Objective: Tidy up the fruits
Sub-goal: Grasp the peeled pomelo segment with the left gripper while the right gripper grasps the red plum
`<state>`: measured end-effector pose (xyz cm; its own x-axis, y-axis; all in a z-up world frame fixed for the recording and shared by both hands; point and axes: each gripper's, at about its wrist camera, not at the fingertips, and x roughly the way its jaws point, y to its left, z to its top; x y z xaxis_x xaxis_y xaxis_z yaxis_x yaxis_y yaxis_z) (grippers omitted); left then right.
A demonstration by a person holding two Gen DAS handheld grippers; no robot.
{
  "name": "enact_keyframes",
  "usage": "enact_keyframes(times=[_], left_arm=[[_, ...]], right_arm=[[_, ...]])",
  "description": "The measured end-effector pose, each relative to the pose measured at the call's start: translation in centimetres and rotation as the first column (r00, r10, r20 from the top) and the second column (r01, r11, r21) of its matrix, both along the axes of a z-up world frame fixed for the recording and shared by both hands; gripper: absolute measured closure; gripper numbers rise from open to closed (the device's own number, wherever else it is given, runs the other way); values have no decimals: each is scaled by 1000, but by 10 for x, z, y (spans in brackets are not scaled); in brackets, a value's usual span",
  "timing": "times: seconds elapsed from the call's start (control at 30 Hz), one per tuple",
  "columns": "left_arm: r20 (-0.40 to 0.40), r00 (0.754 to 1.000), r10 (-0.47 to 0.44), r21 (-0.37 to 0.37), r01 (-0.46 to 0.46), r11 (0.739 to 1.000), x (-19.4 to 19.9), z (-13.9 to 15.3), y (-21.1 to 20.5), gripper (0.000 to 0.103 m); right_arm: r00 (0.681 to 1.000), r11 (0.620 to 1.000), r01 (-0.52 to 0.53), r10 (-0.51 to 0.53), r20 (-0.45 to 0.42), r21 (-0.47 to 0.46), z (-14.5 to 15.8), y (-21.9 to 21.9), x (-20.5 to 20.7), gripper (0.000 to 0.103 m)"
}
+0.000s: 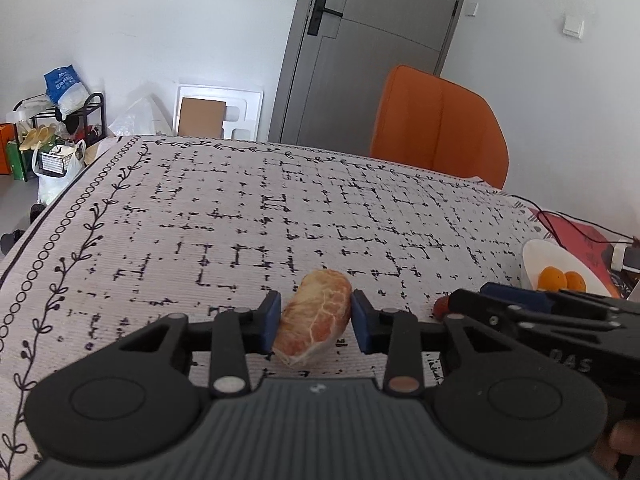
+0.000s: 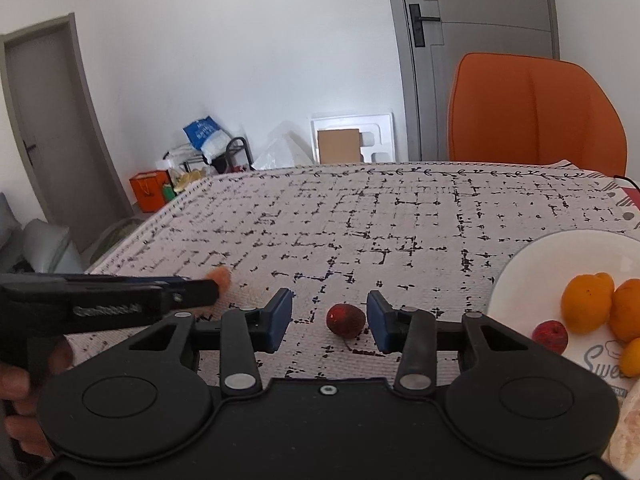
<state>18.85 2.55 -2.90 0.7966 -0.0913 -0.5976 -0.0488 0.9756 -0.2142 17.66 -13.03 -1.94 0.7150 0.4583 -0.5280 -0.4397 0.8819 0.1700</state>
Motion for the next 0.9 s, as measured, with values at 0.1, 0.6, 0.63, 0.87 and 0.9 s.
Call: enact_keyframes(times=[0.1,0.6,0.63,0.87,0.9], left_arm=[[11,1000,3,-11,-3,1000,-3,2,6,67],[38,999,26,-9,-26,1000,-15,12,18,67],[39,999,25,-7,-25,1000,-16,12,17,67],[54,998,-11,6,11,1000,-18,19,-1,67],[58,998,-18,8,18,1000,-19,21,-5,67]], right_arm=[[1000,999,11,-11,2,-34,0,7,2,61],[1000,992,3,-2,7,-130,-7,26,0,82],[1000,993,4,-3,9,-119,-5,24,-1,82],[998,999,46,-45,43,-30,15,-3,-15,82],[997,998,54,-53,49,-23,17,-8,-17,82]])
